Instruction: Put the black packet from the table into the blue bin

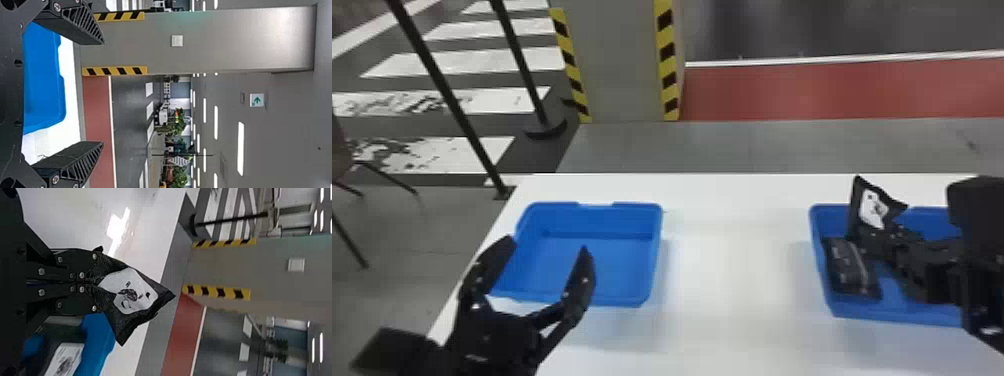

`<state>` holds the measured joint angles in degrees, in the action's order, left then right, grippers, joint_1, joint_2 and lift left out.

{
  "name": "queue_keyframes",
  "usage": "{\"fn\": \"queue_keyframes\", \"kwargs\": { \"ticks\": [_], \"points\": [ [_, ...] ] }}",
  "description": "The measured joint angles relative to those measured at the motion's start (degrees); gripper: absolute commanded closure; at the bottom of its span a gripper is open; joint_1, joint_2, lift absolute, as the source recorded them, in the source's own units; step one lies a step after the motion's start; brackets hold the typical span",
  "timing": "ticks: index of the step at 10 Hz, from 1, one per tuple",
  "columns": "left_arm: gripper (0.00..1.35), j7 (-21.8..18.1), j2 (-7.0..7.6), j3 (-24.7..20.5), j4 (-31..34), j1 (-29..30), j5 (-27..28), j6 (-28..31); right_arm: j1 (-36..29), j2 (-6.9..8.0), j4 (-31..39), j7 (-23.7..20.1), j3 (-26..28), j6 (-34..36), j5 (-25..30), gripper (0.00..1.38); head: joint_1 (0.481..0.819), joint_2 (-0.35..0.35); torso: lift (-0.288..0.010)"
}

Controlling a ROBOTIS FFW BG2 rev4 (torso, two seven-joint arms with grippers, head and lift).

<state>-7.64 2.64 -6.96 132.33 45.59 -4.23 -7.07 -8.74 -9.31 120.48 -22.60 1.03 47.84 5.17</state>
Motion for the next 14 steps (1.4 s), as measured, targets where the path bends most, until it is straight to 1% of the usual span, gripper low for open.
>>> {"fn": "queue_keyframes", "kwargs": {
  "ticks": [1, 2, 3, 4, 5, 6, 7, 9, 10, 11, 13, 14],
  "points": [
    [0.12, 0.0, -0.05, -0.2, 0.0, 0.2, 0.0, -0.2, -2.7, 0.54, 1.2, 0.0, 6.3, 2.5, 2.4, 1.04, 0.695, -0.040, -0.110],
    [0.12, 0.0, -0.04, -0.2, 0.1, 0.3, 0.0, -0.2, -3.7, 0.69, 0.3, -0.8, 11.0, 4.5, 4.1, 0.57, 0.695, -0.119, -0.110],
    [0.12, 0.0, -0.01, -0.2, 0.1, 0.3, 0.0, -0.2, -3.2, 0.48, -2.0, -2.8, 13.9, 5.2, 4.6, 0.13, 0.695, -0.141, -0.110],
    [0.12, 0.0, 0.06, 0.0, 0.1, 0.2, 0.0, -0.2, -2.6, 0.14, -3.7, -3.9, 14.9, 4.4, 4.6, 0.04, 0.695, -0.168, -0.110],
    [0.12, 0.0, 0.14, 0.2, 0.1, 0.2, 0.0, -0.3, -3.1, 0.08, -3.8, -4.1, 15.1, 1.4, 4.3, 0.08, 0.695, -0.170, -0.110],
    [0.12, 0.0, 0.17, 0.1, 0.1, 0.3, -0.1, -0.4, -4.5, 0.50, -2.5, -4.1, 15.3, -3.3, 3.7, 0.07, 0.695, -0.157, -0.110],
    [0.12, 0.0, 0.16, 0.0, 0.1, 0.4, -0.1, -0.4, -6.6, 1.24, -0.4, -3.9, 15.7, -9.1, 2.9, 0.07, 0.695, -0.148, -0.110],
    [0.12, 0.0, 0.03, -0.1, 0.1, 0.3, -0.1, -0.6, -14.2, 2.87, 5.7, -0.4, 16.0, -24.5, -1.9, 0.07, 0.695, -0.106, -0.110],
    [0.12, 0.0, -0.13, -0.5, 0.1, 0.4, -0.1, -0.7, -18.2, 3.73, 8.2, 0.2, 16.1, -31.0, -3.9, 0.08, 0.695, -0.081, -0.110],
    [0.12, 0.0, -0.28, -0.7, 0.1, 0.4, 0.1, -0.8, -21.5, 4.35, 9.8, 0.3, 16.1, -36.2, -5.0, 0.08, 0.695, -0.070, -0.110],
    [0.12, 0.0, -0.28, -0.6, 0.1, 0.2, 0.4, -0.7, -27.3, 5.48, 10.4, 0.8, 15.6, -46.4, -8.5, 0.08, 0.695, -0.044, -0.110],
    [0.12, 0.0, -0.27, -0.6, 0.1, 0.2, 0.5, -0.7, -30.1, 6.09, 10.9, 0.7, 15.5, -48.2, -9.6, 0.09, 0.695, -0.038, -0.110]
  ]
}}
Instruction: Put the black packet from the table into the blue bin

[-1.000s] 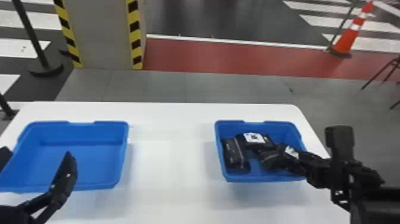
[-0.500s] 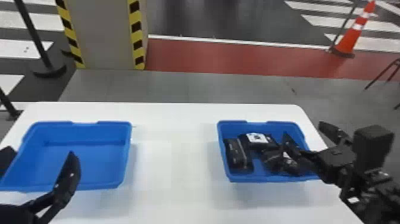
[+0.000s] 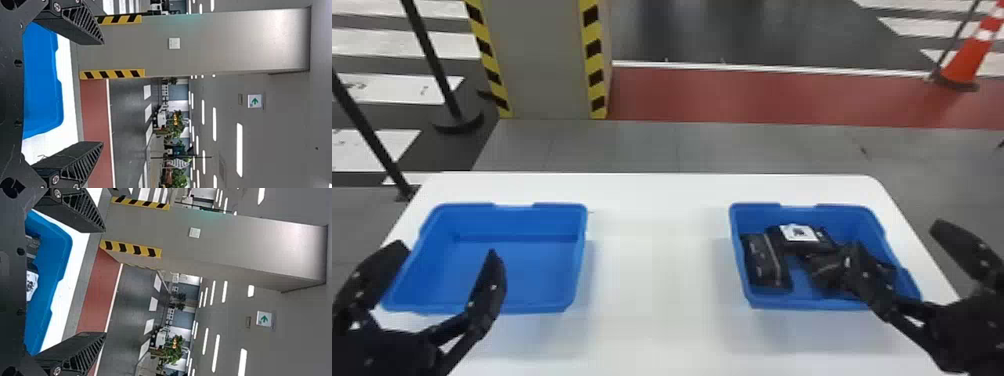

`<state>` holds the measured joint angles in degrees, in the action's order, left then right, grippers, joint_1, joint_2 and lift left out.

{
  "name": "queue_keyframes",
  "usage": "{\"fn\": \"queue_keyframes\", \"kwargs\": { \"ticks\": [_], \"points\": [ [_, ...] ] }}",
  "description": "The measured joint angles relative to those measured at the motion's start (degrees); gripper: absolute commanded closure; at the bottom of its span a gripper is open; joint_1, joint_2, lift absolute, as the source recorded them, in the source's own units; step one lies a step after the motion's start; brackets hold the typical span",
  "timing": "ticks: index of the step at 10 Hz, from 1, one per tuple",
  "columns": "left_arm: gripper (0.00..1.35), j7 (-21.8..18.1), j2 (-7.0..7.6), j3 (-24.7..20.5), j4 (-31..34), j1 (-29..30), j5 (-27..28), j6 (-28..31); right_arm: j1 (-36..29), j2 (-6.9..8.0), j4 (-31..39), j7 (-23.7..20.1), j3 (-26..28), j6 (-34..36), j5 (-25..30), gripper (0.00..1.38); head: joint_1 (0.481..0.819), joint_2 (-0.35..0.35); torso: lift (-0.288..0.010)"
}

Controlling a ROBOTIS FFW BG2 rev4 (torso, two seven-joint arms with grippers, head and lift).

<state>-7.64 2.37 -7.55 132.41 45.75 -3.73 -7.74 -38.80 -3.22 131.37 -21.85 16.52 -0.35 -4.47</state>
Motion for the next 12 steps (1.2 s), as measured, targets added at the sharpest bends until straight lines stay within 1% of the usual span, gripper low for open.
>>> {"fn": "queue_keyframes", "kwargs": {
  "ticks": [2, 4, 6, 7, 12],
  "points": [
    [0.12, 0.0, 0.01, 0.0, 0.0, 0.0, 0.1, 0.1, -4.8, 0.75, 2.0, 0.0, -0.3, -0.4, -1.6, 0.09, 0.695, -0.030, -0.110],
    [0.12, 0.0, 0.01, 0.0, 0.0, 0.1, 0.1, -0.1, -7.4, 1.22, 2.9, 0.8, -0.3, -0.4, -3.1, 0.09, 0.695, -0.030, -0.110],
    [0.12, 0.0, 0.01, 0.0, 0.0, 0.2, 0.2, -0.1, -9.4, 2.10, 3.6, 1.6, -0.3, -0.4, -4.0, 0.09, 0.695, -0.037, -0.110],
    [0.12, 0.0, 0.00, 0.0, 0.0, 0.2, 0.3, -0.2, -10.1, 2.29, 3.9, 1.6, -0.5, -0.4, -4.2, 0.09, 0.695, -0.035, -0.110],
    [0.12, 0.0, 0.01, -0.1, 0.0, 0.4, 0.2, -0.3, -10.3, 2.34, 4.1, 1.6, -0.8, 0.5, -4.5, 0.09, 0.695, -0.030, -0.110]
  ]
}}
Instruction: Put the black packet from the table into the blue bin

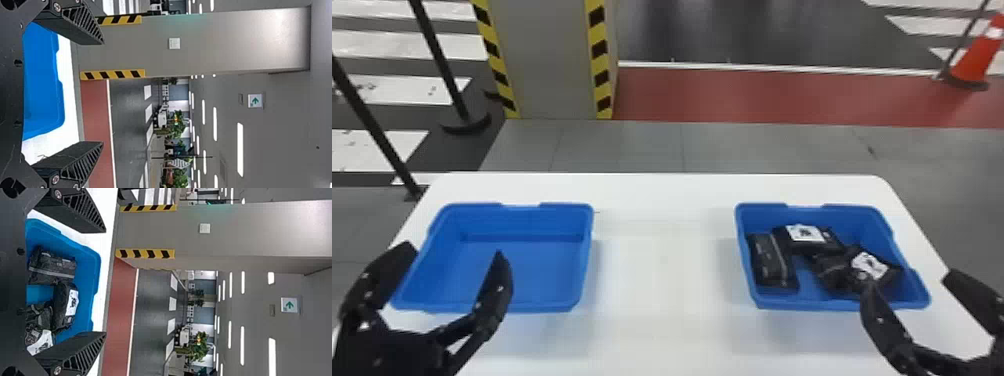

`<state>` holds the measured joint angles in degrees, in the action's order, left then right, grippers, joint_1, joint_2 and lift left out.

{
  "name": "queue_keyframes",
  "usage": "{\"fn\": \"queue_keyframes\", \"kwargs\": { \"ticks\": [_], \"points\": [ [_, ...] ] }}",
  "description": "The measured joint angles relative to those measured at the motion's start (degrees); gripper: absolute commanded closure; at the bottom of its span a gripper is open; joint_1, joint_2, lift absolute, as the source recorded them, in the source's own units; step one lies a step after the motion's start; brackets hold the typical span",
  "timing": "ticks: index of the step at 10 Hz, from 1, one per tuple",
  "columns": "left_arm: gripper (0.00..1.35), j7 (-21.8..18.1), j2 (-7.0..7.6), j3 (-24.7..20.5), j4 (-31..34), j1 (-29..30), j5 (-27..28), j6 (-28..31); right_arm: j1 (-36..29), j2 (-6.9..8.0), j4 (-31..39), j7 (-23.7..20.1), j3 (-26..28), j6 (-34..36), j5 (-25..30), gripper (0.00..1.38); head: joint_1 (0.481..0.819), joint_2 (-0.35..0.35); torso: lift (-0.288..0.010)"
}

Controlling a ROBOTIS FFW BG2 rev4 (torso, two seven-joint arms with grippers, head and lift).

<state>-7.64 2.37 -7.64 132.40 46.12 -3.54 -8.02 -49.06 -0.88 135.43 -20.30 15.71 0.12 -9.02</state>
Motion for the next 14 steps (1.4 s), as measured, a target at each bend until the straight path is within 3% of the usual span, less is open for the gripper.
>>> {"fn": "queue_keyframes", "kwargs": {
  "ticks": [14],
  "points": [
    [0.12, 0.0, 0.08, 0.4, 0.3, -0.1, 0.0, 0.6, 0.7, -0.10, -0.8, 0.1, -0.5, -0.8, -0.6, 0.09, 0.695, -0.030, -0.110]
  ]
}}
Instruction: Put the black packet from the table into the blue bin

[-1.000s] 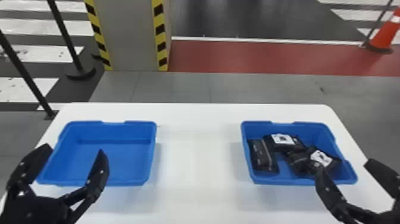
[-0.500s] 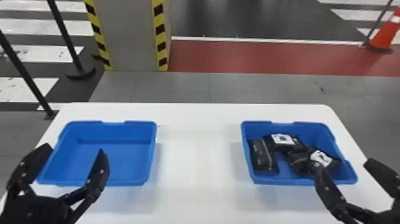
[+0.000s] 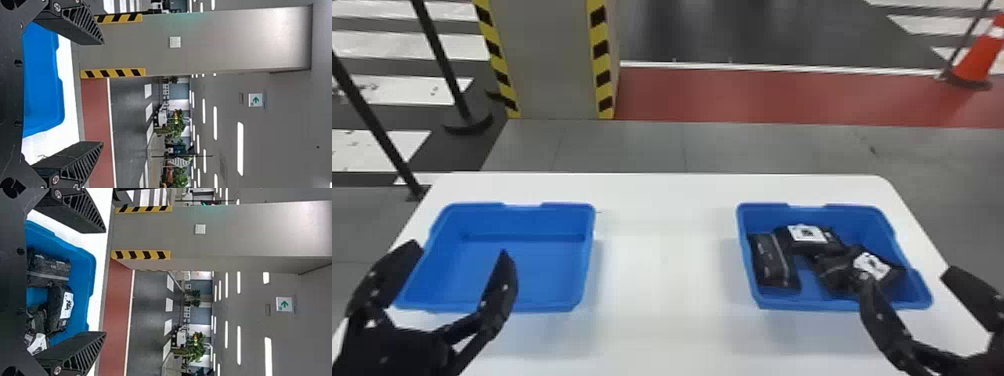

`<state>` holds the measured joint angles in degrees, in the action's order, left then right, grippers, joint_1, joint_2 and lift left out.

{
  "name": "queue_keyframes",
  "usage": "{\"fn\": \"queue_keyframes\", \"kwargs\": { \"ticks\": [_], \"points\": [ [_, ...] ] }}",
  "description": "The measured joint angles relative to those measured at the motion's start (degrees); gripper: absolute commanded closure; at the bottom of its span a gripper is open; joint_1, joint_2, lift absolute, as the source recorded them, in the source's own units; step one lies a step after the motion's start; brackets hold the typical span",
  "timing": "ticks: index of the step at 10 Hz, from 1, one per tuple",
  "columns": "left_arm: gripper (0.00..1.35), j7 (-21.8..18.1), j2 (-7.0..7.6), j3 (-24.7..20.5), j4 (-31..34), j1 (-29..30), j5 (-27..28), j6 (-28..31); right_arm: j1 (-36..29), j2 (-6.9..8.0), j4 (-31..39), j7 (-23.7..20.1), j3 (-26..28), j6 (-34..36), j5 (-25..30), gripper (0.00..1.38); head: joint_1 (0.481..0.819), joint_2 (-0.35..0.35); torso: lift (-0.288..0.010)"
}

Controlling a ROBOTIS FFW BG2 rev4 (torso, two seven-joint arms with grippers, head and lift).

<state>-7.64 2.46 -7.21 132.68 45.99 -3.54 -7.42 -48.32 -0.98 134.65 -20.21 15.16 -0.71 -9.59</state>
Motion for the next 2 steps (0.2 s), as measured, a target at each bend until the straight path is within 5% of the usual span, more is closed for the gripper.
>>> {"fn": "queue_keyframes", "kwargs": {
  "ticks": [2],
  "points": [
    [0.12, 0.0, 0.00, 0.0, 0.0, 0.0, 0.0, 0.2, 0.1, -0.13, 0.0, 0.0, -0.2, -0.1, 0.1, 0.09, 0.695, -0.028, -0.110]
  ]
}}
